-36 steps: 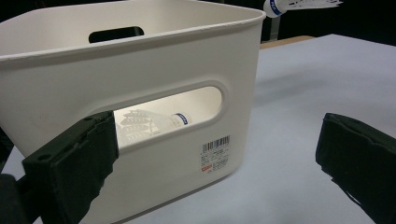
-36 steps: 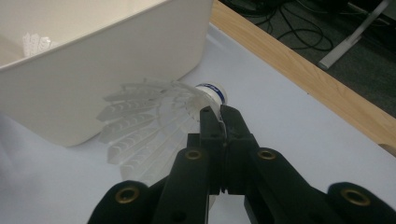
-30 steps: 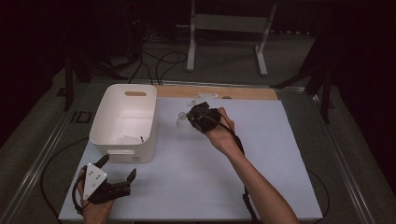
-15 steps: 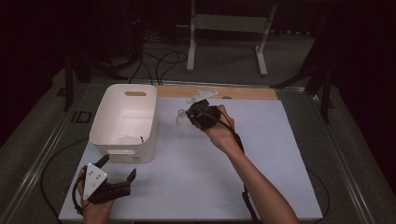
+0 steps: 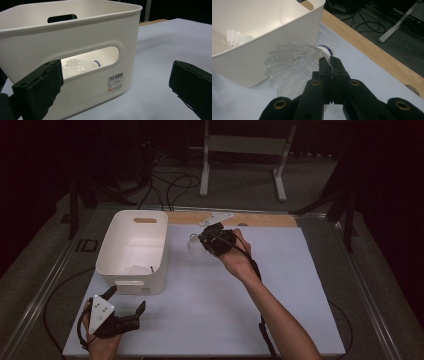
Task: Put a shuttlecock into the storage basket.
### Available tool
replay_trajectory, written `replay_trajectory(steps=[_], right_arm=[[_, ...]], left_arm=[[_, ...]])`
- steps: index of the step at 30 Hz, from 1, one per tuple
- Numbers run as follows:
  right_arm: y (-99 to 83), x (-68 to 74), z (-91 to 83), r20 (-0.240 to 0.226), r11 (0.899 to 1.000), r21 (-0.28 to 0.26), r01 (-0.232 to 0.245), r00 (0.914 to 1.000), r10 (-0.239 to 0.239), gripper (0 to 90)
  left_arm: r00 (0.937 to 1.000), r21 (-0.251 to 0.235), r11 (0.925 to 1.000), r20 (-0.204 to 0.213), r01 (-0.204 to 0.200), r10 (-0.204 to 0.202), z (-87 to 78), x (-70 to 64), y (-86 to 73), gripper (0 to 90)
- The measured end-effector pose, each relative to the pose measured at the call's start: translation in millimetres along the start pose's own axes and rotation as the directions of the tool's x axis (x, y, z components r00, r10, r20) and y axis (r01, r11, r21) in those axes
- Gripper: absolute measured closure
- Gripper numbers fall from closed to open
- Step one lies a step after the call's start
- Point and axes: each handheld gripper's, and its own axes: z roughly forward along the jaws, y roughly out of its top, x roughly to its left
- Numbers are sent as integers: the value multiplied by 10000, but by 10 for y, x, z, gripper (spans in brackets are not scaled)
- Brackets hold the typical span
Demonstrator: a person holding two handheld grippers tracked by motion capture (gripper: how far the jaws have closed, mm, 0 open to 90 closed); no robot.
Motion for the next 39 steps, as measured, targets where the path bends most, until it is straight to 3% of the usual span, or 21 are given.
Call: replay_trajectory(steps=[39], right_arm=[[253, -66, -104, 185, 9985, -541, 15, 9998, -5, 893]], left_arm=[[10000, 4, 10000, -3, 7, -7, 3, -1, 1, 0]])
